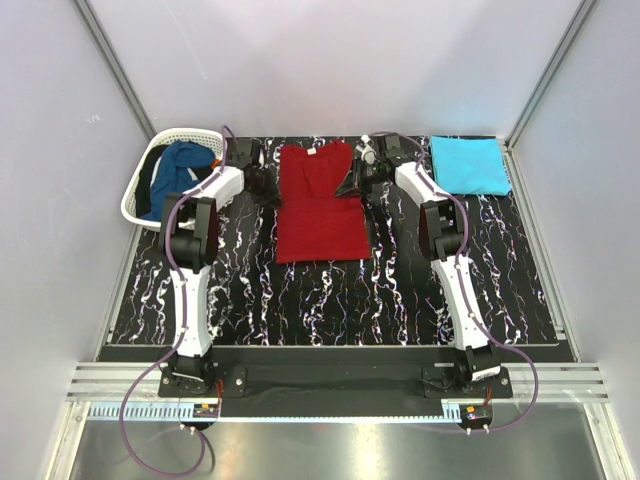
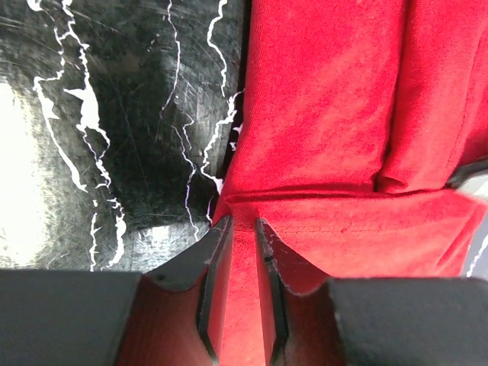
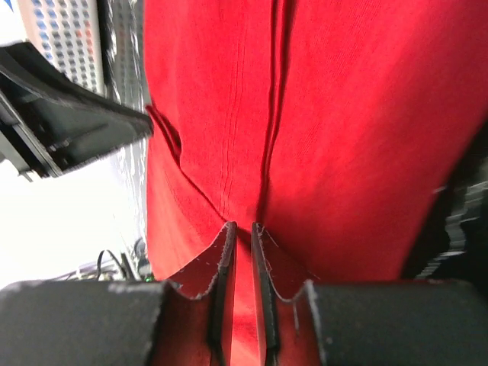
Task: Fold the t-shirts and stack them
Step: Fold the tshirt
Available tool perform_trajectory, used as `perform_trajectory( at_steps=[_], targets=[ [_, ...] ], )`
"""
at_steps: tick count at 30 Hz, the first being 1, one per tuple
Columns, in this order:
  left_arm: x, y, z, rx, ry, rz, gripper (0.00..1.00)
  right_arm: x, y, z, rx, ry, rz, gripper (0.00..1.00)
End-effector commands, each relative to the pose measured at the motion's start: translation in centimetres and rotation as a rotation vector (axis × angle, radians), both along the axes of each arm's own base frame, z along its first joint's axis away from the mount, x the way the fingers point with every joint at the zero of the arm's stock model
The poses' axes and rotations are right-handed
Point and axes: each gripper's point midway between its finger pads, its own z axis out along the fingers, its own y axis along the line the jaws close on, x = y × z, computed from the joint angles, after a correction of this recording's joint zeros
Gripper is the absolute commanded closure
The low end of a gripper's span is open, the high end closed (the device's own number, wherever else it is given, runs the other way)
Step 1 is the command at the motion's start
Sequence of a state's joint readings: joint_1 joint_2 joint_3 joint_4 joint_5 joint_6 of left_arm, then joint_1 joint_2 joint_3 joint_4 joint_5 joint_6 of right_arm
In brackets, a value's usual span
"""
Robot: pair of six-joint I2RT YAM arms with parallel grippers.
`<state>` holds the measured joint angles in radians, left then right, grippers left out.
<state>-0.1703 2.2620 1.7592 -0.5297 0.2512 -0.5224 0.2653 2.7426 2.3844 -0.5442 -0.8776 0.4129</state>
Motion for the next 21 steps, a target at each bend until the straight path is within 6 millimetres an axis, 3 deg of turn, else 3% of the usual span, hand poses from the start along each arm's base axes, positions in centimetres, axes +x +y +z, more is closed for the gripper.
perform_trajectory(
  at_steps=[1,5,7,8,9,11,12,13,14,15,16,17,18,19,20,21],
  targets=[
    [0.4,2.5,-1.6,0.112,0.013,0.042,0.75,1.8,-0.1,1.2,0.0,-0.073,-0.014,0.8],
    [0.5,2.1,-0.5,0.086,-0.005,0.021,0.74,2.3,-0.4,2.0,-0.005,-0.086,-0.034,0.79],
    [0.7,1.4,1.2,0.055,-0.039,-0.014,0.71,2.1,-0.5,3.0,-0.008,-0.089,-0.039,0.76],
    [0.8,1.1,3.2,0.041,-0.077,-0.029,0.65,2.4,-0.9,3.5,-0.033,-0.103,-0.065,0.76],
    [0.6,0.4,4.3,0.007,-0.098,-0.074,0.61,2.6,-1.1,5.9,-0.046,-0.141,-0.087,0.74],
    [0.6,-0.1,7.9,-0.016,-0.162,-0.112,0.55,2.8,-2.6,6.3,-0.136,-0.133,-0.179,0.65],
    [0.1,0.0,8.8,-0.009,-0.164,-0.126,0.55,2.6,-3.1,9.4,-0.146,-0.174,-0.212,0.64],
    [-0.4,0.2,9.2,0.0,-0.167,-0.131,0.55,1.8,-3.8,8.7,-0.176,-0.132,-0.241,0.61],
    [-1.0,0.3,11.0,0.006,-0.199,-0.133,0.54,1.4,-4.5,11.3,-0.189,-0.162,-0.282,0.59],
    [-1.5,0.7,11.4,0.017,-0.203,-0.13,0.53,0.6,-4.8,11.6,-0.197,-0.147,-0.295,0.58],
    [-3.0,0.9,10.4,0.023,-0.168,-0.133,0.53,-1.4,-5.3,9.4,-0.229,-0.078,-0.289,0.56],
    [-3.9,0.9,11.4,0.018,-0.18,-0.135,0.53,-2.6,-5.8,8.9,-0.256,-0.061,-0.296,0.53],
    [-4.9,0.8,11.0,0.01,-0.162,-0.141,0.52,-3.6,-5.8,10.5,-0.252,-0.103,-0.304,0.52],
    [-6.6,0.8,9.3,0.012,-0.11,-0.145,0.52,-6.2,-6.5,7.4,-0.294,-0.028,-0.294,0.52],
    [-7.7,0.7,9.5,0.008,-0.109,-0.153,0.52,-7.3,-6.5,7.2,-0.288,-0.019,-0.281,0.46],
    [-9.4,0.7,7.9,0.011,-0.066,-0.167,0.52,-9.1,-6.8,6.8,-0.295,-0.001,-0.267,0.43]
  ],
)
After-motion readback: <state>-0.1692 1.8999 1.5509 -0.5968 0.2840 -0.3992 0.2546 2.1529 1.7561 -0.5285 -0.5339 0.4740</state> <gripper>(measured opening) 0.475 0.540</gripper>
